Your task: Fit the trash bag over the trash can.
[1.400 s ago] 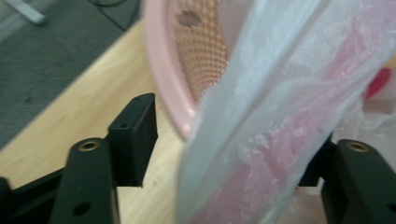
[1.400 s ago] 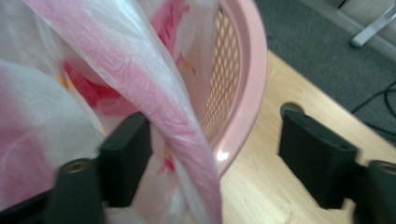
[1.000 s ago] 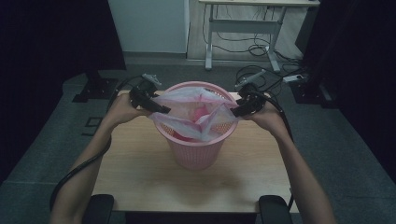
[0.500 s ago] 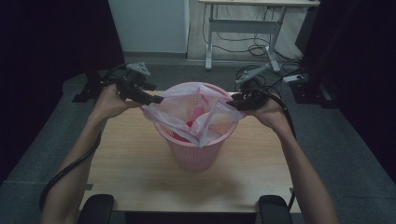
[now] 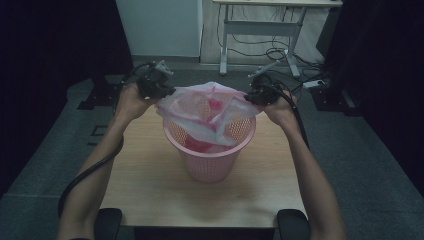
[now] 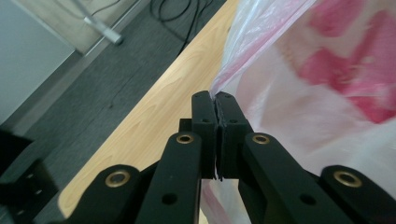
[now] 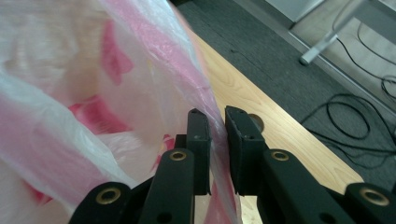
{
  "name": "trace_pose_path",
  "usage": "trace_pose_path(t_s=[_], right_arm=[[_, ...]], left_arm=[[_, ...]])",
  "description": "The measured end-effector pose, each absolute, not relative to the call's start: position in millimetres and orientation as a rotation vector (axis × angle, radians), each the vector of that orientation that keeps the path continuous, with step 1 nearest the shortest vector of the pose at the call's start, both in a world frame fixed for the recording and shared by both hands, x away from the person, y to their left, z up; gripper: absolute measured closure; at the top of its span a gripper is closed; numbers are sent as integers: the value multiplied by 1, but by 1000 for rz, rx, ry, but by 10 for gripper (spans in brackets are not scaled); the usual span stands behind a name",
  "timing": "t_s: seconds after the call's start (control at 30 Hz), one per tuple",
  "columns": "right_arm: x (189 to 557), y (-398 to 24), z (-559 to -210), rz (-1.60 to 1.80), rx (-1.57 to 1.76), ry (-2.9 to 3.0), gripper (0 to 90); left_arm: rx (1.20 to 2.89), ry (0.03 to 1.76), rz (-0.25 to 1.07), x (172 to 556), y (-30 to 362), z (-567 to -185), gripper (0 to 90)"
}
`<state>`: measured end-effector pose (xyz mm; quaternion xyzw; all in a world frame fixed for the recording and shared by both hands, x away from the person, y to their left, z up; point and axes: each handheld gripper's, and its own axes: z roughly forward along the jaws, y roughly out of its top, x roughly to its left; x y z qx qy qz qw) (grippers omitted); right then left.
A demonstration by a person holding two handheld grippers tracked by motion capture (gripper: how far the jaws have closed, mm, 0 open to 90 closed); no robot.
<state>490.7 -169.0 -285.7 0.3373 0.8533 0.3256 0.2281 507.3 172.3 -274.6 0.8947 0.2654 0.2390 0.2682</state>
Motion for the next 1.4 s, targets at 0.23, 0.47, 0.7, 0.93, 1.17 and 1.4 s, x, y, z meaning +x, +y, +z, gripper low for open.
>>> trace_pose_path(t_s=[0.23,0.47,0.7,0.93,1.17,1.4], right_arm=[[517,-169,-305,852,1013,2365,794],[527,-165,-317,809,1065,2407,808],[530,-166,-320,814,1102,2434,821],[531,-168,-321,815,1138,2446,823],[536,-170,-326,787,1177,2446,822],[538,-172,-330,802,1201,2455,814]], left_arm=[[2444,788,543,539,166,-296,879],[2445,788,405,550,170,-310,879],[2413,784,306,548,176,-315,880],[2396,780,239,548,181,-317,878],[2356,782,180,548,185,-319,841],[2369,794,173,549,185,-323,863]])
